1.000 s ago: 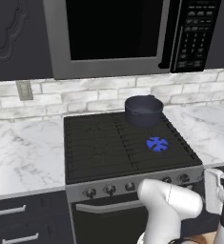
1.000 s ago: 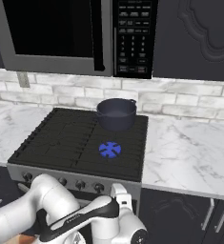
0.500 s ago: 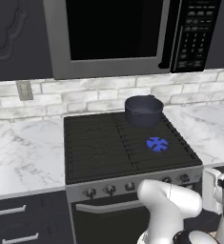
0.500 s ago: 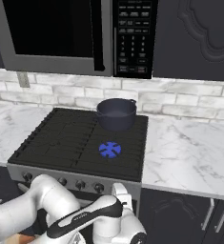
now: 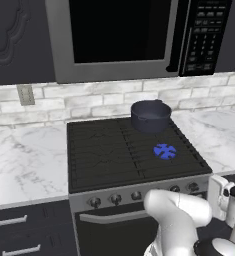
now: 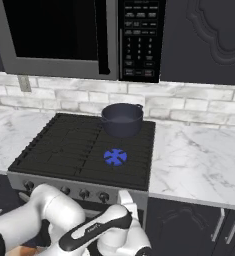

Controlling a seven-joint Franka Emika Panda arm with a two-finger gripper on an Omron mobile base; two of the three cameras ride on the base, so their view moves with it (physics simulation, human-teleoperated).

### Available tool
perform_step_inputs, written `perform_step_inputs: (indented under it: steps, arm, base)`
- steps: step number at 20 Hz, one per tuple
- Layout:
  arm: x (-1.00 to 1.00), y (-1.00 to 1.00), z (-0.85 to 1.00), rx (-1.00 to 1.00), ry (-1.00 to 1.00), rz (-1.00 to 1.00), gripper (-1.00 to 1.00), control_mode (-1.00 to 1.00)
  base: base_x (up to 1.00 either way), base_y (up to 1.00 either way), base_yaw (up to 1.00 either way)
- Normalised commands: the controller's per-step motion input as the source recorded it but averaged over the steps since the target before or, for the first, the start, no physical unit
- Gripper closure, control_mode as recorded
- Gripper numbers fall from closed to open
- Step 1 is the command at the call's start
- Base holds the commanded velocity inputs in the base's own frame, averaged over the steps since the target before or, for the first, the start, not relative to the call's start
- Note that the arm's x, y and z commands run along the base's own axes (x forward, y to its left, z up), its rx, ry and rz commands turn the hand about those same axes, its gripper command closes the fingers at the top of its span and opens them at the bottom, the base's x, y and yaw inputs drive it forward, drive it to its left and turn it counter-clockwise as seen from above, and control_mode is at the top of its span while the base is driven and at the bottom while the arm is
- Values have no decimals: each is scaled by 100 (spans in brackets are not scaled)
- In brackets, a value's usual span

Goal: Turn off the front right burner of the stove.

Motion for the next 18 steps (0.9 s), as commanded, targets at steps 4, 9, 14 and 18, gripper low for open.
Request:
perform_step_inputs:
  steps: [4, 9, 14, 18]
  arm:
    - [27, -6, 0, 0, -5, 0, -100, -100]
    - [7, -9, -17, 0, -3, 0, -100, -100]
    - [13, -1, -18, 0, -3, 0, -100, -100]
    - [25, 0, -8, 0, -5, 0, -100, -100]
  base:
    - [0, 0, 0]
    - [0, 0, 0]
    - [0, 0, 0]
    - [0, 0, 0]
